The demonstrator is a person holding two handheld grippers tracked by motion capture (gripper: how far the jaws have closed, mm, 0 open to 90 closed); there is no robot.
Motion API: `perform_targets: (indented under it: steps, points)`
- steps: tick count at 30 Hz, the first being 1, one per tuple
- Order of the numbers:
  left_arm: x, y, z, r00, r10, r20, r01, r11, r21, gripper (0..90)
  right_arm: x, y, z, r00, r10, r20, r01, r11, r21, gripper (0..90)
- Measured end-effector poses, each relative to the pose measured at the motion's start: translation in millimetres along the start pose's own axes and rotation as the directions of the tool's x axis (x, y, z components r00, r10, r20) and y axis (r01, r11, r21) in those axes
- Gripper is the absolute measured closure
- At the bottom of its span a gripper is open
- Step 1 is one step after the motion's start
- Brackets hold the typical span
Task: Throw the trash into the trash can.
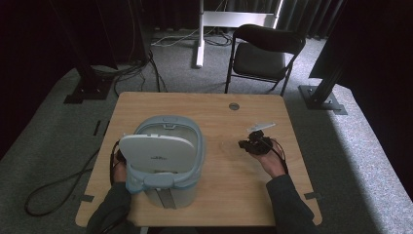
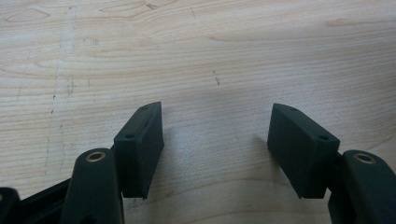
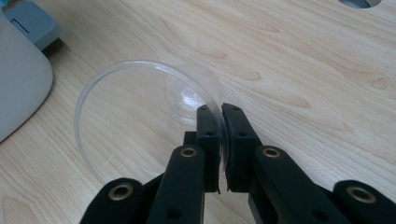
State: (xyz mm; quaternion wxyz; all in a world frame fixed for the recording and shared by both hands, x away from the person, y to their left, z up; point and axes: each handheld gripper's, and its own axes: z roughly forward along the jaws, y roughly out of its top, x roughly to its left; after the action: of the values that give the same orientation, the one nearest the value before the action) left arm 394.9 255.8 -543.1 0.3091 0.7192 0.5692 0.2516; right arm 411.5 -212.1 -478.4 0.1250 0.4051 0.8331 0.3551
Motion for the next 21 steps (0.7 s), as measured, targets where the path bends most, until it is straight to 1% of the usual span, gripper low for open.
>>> perform_targets:
  steps: [5,13,21]
  points:
    - [0.0,0.0,0.0,1.0,0.0,0.0,0.0,1.0,0.0,36.2,-0.7,0.6,-2.4,1.0,0.006,-0.004,-0.006,0.9998,-0.021,85.9]
    - [0.0,0.0,0.0,1.0,0.0,0.0,0.0,1.0,0.0,36.2,1.2,5.0,-9.0,1.0,0.003,0.0,-0.003,0.9988,-0.049,85.9]
    - [0.0,0.0,0.0,1.0,0.0,0.0,0.0,1.0,0.0,36.2,5.5,11.7,-16.5,0.9999,-0.014,-0.005,0.014,0.9969,-0.077,85.9]
